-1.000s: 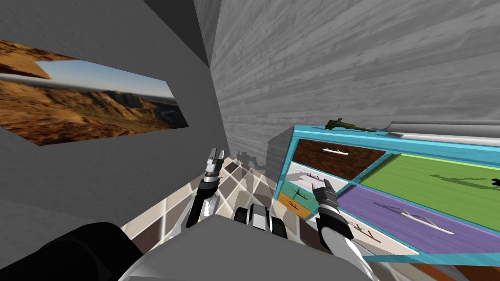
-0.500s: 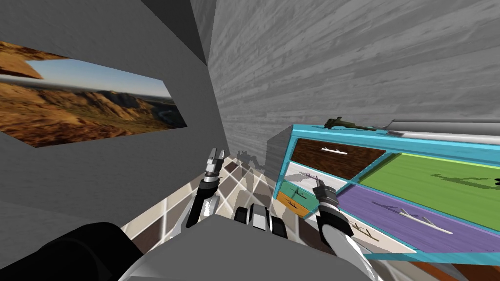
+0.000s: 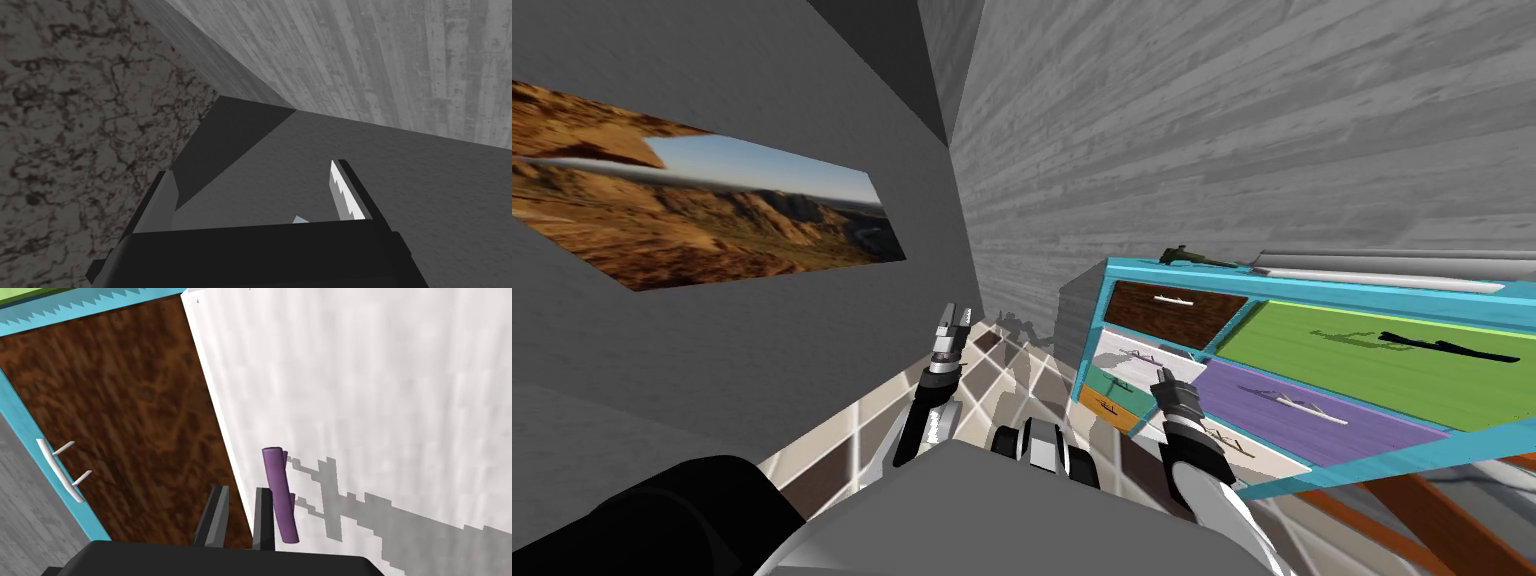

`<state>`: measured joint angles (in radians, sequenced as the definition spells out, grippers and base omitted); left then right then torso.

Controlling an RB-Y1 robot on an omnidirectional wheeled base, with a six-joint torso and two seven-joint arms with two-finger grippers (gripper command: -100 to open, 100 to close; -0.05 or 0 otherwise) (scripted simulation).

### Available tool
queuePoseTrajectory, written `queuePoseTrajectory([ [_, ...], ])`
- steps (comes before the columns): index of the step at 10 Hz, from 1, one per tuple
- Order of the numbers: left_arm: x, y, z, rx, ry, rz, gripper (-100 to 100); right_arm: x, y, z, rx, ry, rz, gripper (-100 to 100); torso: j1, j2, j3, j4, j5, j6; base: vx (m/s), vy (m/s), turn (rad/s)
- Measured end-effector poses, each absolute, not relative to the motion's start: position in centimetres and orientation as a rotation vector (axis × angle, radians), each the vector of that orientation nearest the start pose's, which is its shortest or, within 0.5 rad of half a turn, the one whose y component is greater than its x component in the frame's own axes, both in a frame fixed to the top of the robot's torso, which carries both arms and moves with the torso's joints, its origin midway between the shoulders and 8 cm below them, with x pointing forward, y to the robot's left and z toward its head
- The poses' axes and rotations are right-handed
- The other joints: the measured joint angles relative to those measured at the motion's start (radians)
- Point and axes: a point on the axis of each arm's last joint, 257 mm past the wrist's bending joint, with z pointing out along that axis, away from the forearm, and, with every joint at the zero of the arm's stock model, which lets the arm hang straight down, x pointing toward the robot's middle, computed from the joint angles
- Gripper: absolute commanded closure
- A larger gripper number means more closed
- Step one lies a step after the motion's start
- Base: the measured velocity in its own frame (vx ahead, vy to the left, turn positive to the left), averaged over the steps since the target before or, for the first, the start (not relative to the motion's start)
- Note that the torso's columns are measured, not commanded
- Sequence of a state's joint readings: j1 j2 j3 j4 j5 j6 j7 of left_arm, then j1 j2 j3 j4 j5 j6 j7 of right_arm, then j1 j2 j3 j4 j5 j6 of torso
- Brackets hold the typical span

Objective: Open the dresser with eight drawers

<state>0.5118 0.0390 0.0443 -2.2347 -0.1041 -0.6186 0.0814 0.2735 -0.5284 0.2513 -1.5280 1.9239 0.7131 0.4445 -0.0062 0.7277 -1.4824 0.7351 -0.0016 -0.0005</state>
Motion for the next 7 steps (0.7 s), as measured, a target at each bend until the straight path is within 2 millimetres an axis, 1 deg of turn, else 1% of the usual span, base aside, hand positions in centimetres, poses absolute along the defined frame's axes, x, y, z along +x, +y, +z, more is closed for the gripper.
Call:
queuePoseTrajectory([
  [1, 33.2, 27.4, 2.1, -0.535, 0.652, -1.288, 0, 42.0, -42.5, -25.6, -0.770, 1.403, -1.344, -100, 0.000, 0.001, 0.001, 0.000, 0.000, 0.000, 0.036, -0.046, 0.030],
  [2, 33.2, 27.4, 2.1, -0.535, 0.652, -1.288, 0, 42.1, -42.4, -25.6, -0.772, 1.403, -1.341, -100, 0.006, 0.008, 0.005, 0.002, 0.001, 0.001, -0.024, -0.025, 0.256],
  [3, 33.2, 27.4, 2.1, -0.535, 0.652, -1.288, 0, 42.1, -43.2, -25.6, -0.760, 1.412, -1.357, -100, 0.009, 0.014, 0.009, 0.004, 0.002, 0.000, -0.050, -0.043, 0.240],
  [7, 33.2, 27.4, 2.1, -0.535, 0.652, -1.288, 0, 42.1, -45.8, -24.9, -0.715, 1.449, -1.414, -100, 0.006, 0.010, 0.006, 0.003, 0.002, 0.001, -0.060, -0.018, 0.163],
])
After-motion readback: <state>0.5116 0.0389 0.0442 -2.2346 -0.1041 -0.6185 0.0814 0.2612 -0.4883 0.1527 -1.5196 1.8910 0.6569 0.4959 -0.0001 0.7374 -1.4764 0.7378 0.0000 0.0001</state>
